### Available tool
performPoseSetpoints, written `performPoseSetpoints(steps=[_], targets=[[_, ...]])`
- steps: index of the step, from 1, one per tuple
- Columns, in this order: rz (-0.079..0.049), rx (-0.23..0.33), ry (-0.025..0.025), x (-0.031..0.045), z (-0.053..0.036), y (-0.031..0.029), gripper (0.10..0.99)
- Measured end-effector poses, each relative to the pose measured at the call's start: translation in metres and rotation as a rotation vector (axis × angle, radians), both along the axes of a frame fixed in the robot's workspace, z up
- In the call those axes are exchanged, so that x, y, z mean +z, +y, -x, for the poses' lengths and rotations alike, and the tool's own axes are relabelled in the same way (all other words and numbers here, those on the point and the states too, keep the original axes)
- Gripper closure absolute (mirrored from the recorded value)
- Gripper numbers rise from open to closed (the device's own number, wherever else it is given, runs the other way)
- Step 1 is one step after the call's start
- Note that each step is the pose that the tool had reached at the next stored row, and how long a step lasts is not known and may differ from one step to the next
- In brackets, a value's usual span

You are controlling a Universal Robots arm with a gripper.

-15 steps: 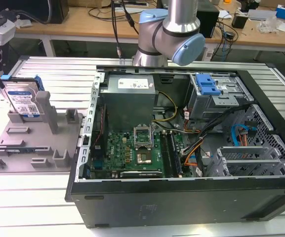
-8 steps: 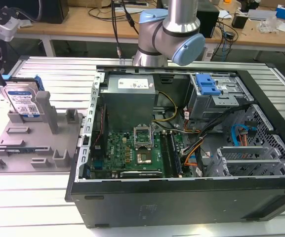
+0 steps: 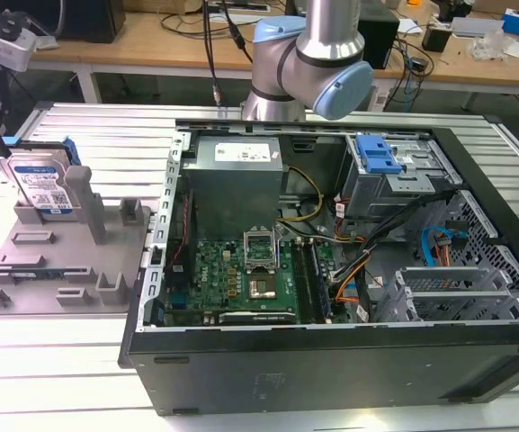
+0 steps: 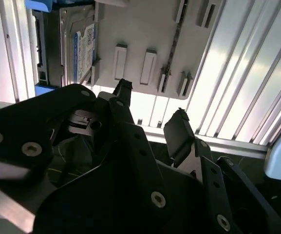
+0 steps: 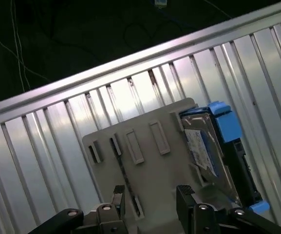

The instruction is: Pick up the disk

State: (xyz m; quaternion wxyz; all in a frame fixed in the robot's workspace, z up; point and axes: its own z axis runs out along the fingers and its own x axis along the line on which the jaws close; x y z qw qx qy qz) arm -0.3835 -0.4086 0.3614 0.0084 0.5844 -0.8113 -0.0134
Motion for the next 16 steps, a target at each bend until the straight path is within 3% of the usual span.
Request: performPoseSetpoints(steps=[1,4,7,12,16], targets=[[0.0,0.016,-0.0015,-0.0002,0.0,0.0,0.545],[0.0,0.092,-0.0124,-0.0016,-0.0002,0.0,0.545],[0.0,0.13,-0.0177,-0.0021,-0.0003,0.0,0.545],[0.0,0.219,-0.0246,-0.0031,-0.0012,0.0002,0.545],[0.006,0.237,-0.0239,-0.0032,-0.0014,0.0005,0.545]])
